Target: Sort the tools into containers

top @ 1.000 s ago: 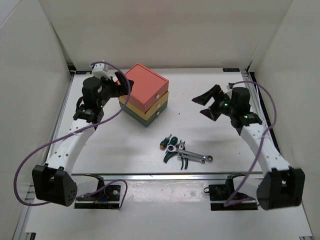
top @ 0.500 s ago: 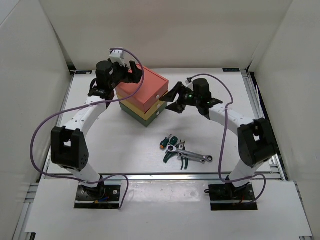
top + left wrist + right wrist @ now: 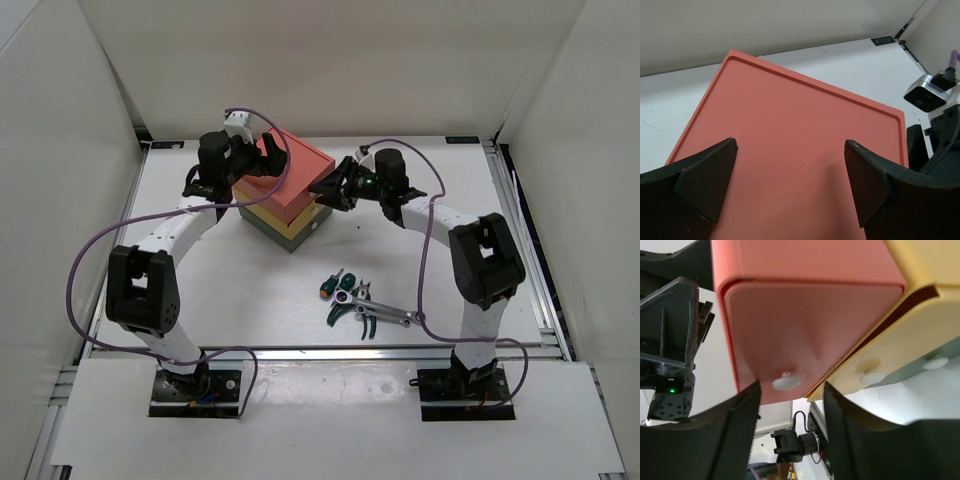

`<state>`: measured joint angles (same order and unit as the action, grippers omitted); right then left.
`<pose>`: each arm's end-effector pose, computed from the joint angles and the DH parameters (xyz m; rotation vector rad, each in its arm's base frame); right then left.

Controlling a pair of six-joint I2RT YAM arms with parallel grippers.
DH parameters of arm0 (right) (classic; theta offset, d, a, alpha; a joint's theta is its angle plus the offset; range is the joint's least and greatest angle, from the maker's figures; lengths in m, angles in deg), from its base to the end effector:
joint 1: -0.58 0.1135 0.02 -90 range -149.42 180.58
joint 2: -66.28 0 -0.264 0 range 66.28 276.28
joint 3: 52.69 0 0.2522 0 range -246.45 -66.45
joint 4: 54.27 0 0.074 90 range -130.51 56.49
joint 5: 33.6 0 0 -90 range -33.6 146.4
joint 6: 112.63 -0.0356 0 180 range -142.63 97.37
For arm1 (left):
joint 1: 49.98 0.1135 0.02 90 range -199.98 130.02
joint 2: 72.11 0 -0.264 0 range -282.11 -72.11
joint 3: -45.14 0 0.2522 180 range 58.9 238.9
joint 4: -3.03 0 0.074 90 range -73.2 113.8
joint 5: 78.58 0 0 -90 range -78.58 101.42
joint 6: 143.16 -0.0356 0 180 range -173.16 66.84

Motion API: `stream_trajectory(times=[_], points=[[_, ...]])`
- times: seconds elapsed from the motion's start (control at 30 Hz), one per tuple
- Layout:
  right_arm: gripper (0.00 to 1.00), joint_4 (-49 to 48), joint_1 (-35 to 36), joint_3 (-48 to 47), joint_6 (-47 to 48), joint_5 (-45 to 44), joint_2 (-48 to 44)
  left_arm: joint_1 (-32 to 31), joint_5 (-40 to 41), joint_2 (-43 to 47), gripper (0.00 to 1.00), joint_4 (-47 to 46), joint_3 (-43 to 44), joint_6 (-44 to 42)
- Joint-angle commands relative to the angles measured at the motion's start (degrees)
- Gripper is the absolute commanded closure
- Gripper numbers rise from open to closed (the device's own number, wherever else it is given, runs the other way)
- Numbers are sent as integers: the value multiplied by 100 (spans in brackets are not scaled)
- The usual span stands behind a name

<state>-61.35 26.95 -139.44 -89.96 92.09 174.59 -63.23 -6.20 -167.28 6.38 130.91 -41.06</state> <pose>0.3824 0.2128 0.2457 0.2418 2.1292 1.6328 0.3848 -0.1017 0.3114 0.2420 1.8056 -0.5903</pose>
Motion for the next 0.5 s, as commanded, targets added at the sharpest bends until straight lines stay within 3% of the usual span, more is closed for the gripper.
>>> stream_trajectory(times=[0.0, 0.17, 0.37, 0.47], points=[[46, -614, 35, -400, -87, 202, 190, -19, -135, 61, 1, -119, -152, 126], [52, -869, 17, -418, -157, 167, 313, -10, -171, 78, 1, -127, -336, 152], [66, -1650, 0, -163, -508, 211, 383, -54, -241, 131, 1, -119, -512, 179], [79, -1958, 44, -119, -649, 246, 419, -54, -259, 131, 1, -75, -547, 179]])
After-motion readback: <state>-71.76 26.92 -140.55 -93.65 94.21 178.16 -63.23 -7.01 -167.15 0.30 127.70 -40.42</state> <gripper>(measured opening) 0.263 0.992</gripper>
